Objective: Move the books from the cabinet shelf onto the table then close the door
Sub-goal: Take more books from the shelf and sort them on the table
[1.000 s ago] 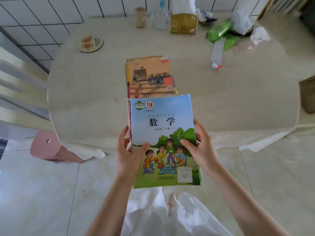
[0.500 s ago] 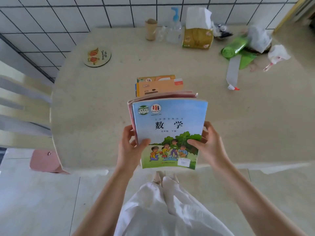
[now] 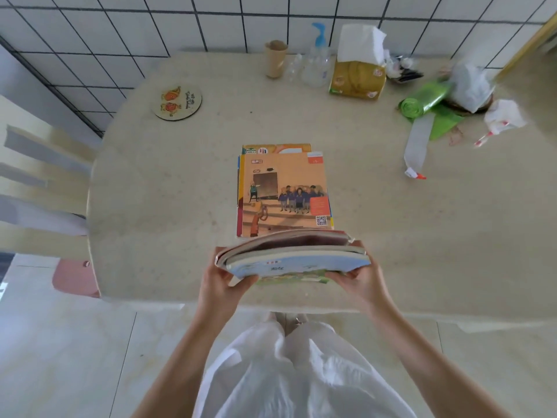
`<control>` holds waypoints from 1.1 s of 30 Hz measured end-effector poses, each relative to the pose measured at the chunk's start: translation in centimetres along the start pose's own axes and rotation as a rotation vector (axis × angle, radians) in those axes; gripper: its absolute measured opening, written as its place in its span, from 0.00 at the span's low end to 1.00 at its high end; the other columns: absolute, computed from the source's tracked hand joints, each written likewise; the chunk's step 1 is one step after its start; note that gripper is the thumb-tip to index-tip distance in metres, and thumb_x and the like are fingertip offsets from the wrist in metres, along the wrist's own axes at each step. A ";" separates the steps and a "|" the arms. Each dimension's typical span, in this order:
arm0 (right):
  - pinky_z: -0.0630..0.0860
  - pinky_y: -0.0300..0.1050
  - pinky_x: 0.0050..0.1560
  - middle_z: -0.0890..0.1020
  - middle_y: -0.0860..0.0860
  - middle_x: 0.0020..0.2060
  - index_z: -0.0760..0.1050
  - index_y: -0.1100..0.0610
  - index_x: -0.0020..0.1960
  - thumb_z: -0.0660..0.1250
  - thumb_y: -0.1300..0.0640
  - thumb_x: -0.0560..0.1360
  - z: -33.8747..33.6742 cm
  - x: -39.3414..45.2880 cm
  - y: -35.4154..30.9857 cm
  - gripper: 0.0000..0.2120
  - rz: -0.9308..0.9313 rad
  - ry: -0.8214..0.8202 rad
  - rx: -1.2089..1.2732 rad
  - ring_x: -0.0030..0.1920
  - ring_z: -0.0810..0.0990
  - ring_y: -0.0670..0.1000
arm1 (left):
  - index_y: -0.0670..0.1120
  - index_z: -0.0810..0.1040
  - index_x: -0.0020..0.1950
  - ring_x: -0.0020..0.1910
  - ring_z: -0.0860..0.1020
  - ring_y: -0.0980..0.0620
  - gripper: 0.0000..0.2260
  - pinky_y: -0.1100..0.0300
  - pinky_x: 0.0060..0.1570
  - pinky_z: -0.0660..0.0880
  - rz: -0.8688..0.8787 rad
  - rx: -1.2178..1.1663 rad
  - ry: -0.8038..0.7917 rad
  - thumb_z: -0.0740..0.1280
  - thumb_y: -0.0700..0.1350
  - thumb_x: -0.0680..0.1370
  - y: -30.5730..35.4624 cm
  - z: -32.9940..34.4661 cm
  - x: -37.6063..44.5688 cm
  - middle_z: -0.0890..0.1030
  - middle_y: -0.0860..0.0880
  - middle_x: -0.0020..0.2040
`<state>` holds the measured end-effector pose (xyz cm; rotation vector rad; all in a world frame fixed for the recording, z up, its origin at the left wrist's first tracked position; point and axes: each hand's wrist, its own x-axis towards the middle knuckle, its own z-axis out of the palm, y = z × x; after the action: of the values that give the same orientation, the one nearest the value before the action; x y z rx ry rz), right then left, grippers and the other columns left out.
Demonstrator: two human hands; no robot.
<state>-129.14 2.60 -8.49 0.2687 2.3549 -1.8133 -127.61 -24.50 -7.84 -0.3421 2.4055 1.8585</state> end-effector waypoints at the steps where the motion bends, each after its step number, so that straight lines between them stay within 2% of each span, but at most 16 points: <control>1: 0.78 0.37 0.46 0.83 0.40 0.42 0.72 0.41 0.48 0.75 0.74 0.64 -0.4 0.0 0.2 0.30 -0.002 -0.020 -0.031 0.43 0.80 0.41 | 0.40 0.76 0.59 0.54 0.81 0.52 0.23 0.54 0.53 0.80 0.000 0.019 -0.001 0.76 0.30 0.66 0.0 -0.1 0.0 0.83 0.46 0.52; 4: 0.76 0.36 0.55 0.81 0.36 0.47 0.71 0.44 0.55 0.74 0.74 0.66 -1.1 -0.2 0.5 0.30 -0.019 -0.123 -0.082 0.49 0.79 0.40 | 0.45 0.77 0.58 0.53 0.80 0.56 0.23 0.58 0.52 0.78 0.040 0.124 0.015 0.78 0.35 0.66 -0.2 -0.3 -0.3 0.82 0.52 0.52; 7: 0.75 0.33 0.56 0.80 0.31 0.48 0.70 0.47 0.59 0.72 0.73 0.68 -1.1 -0.2 0.6 0.29 -0.029 -0.199 -0.125 0.50 0.78 0.34 | 0.52 0.77 0.58 0.54 0.79 0.61 0.23 0.57 0.55 0.77 0.018 0.144 0.043 0.79 0.41 0.66 -0.7 -0.2 -1.0 0.81 0.60 0.52; 9: 0.73 0.33 0.58 0.79 0.29 0.52 0.70 0.50 0.63 0.73 0.71 0.69 -0.7 -0.1 0.8 0.29 -0.050 -0.223 -0.154 0.53 0.77 0.33 | 0.57 0.76 0.59 0.58 0.77 0.64 0.25 0.61 0.59 0.74 0.032 0.129 0.057 0.78 0.43 0.66 -0.9 0.4 -1.5 0.79 0.66 0.56; 12: 0.69 0.28 0.60 0.74 0.25 0.56 0.68 0.55 0.67 0.71 0.69 0.71 0.1 -0.4 1.1 0.27 -0.117 -0.237 -0.201 0.57 0.73 0.29 | 0.66 0.73 0.61 0.63 0.74 0.60 0.27 0.63 0.62 0.71 0.068 0.122 0.074 0.76 0.48 0.67 -1.2 1.5 -1.9 0.76 0.63 0.63; 14: 0.73 0.36 0.60 0.76 0.25 0.55 0.69 0.57 0.66 0.70 0.67 0.72 0.3 -0.6 1.3 0.24 -0.099 -0.239 -0.196 0.56 0.75 0.29 | 0.70 0.71 0.62 0.64 0.73 0.60 0.33 0.65 0.63 0.70 0.079 0.116 0.087 0.78 0.40 0.68 -1.6 2.0 -2.0 0.74 0.63 0.65; 15: 0.74 0.42 0.61 0.77 0.27 0.55 0.70 0.57 0.65 0.71 0.65 0.73 0.3 -0.7 1.4 0.23 -0.087 -0.232 -0.189 0.56 0.76 0.32 | 0.67 0.72 0.62 0.64 0.73 0.62 0.33 0.67 0.63 0.69 0.085 0.130 0.095 0.78 0.38 0.68 -1.7 2.0 -2.0 0.73 0.65 0.65; 17: 0.74 0.45 0.63 0.78 0.34 0.57 0.69 0.53 0.67 0.72 0.62 0.72 0.1 -0.8 1.4 0.25 -0.055 -0.207 -0.151 0.59 0.78 0.40 | 0.57 0.74 0.63 0.63 0.71 0.68 0.28 0.74 0.61 0.66 0.103 0.161 0.093 0.77 0.37 0.68 -1.9 2.0 -1.9 0.72 0.67 0.65; 19: 0.73 0.48 0.64 0.79 0.37 0.57 0.69 0.48 0.66 0.73 0.61 0.71 -0.1 -0.8 1.5 0.27 -0.039 -0.166 -0.124 0.59 0.78 0.44 | 0.54 0.76 0.61 0.62 0.70 0.70 0.24 0.76 0.59 0.66 0.115 0.162 0.094 0.77 0.39 0.68 -1.9 1.8 -1.8 0.71 0.62 0.65; 21: 0.74 0.54 0.64 0.81 0.42 0.56 0.71 0.46 0.64 0.74 0.57 0.69 -0.1 -0.7 1.8 0.26 -0.009 -0.142 -0.092 0.58 0.80 0.49 | 0.64 0.76 0.57 0.62 0.74 0.63 0.27 0.68 0.60 0.71 0.054 0.093 0.115 0.78 0.38 0.68 -2.1 1.7 -1.8 0.75 0.55 0.63; 22: 0.74 0.56 0.63 0.81 0.46 0.56 0.72 0.46 0.64 0.74 0.55 0.68 -0.2 -0.7 2.0 0.25 0.007 -0.134 -0.068 0.58 0.80 0.51 | 0.63 0.76 0.57 0.61 0.76 0.57 0.26 0.60 0.60 0.74 0.025 0.048 0.121 0.78 0.38 0.68 -2.4 1.6 -1.8 0.78 0.51 0.61; 23: 0.74 0.58 0.63 0.81 0.50 0.57 0.73 0.47 0.63 0.75 0.55 0.68 -0.2 -0.7 2.3 0.25 0.016 -0.123 -0.050 0.59 0.80 0.52 | 0.57 0.77 0.58 0.59 0.78 0.52 0.24 0.54 0.60 0.76 0.001 0.015 0.124 0.78 0.38 0.68 -2.6 1.6 -1.8 0.79 0.48 0.58; 25: 0.75 0.59 0.62 0.82 0.53 0.56 0.75 0.53 0.61 0.76 0.59 0.69 -0.3 -0.5 2.5 0.22 0.025 -0.112 -0.044 0.59 0.80 0.53 | 0.45 0.77 0.58 0.56 0.80 0.50 0.21 0.48 0.58 0.77 -0.045 -0.008 0.120 0.78 0.36 0.68 -3.0 1.5 -1.6 0.82 0.45 0.55; 28: 0.76 0.52 0.62 0.84 0.46 0.52 0.76 0.58 0.58 0.74 0.64 0.70 -0.3 -0.3 2.1 0.18 0.027 -0.119 -0.052 0.56 0.81 0.48 | 0.45 0.79 0.55 0.50 0.82 0.57 0.19 0.49 0.53 0.79 -0.085 0.089 0.116 0.79 0.40 0.67 -3.3 1.1 -1.1 0.84 0.52 0.49; 31: 0.75 0.40 0.58 0.83 0.39 0.51 0.77 0.54 0.56 0.75 0.54 0.71 -0.1 -0.3 1.3 0.15 -0.010 -0.116 -0.107 0.54 0.80 0.41 | 0.49 0.81 0.52 0.44 0.82 0.59 0.20 0.52 0.48 0.79 -0.054 0.232 0.127 0.78 0.55 0.64 -3.0 0.5 -0.5 0.84 0.60 0.42; 33: 0.73 0.33 0.56 0.82 0.34 0.51 0.76 0.49 0.56 0.74 0.53 0.71 0.1 -0.3 1.1 0.15 0.000 -0.121 -0.115 0.54 0.79 0.37 | 0.49 0.81 0.52 0.43 0.81 0.56 0.22 0.52 0.47 0.79 -0.048 0.262 0.131 0.76 0.59 0.63 -2.6 0.2 -0.1 0.82 0.60 0.40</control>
<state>-128.54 2.71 -9.47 0.1394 2.3640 -1.6370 -126.90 -24.96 -10.31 -0.5083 2.6591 1.5198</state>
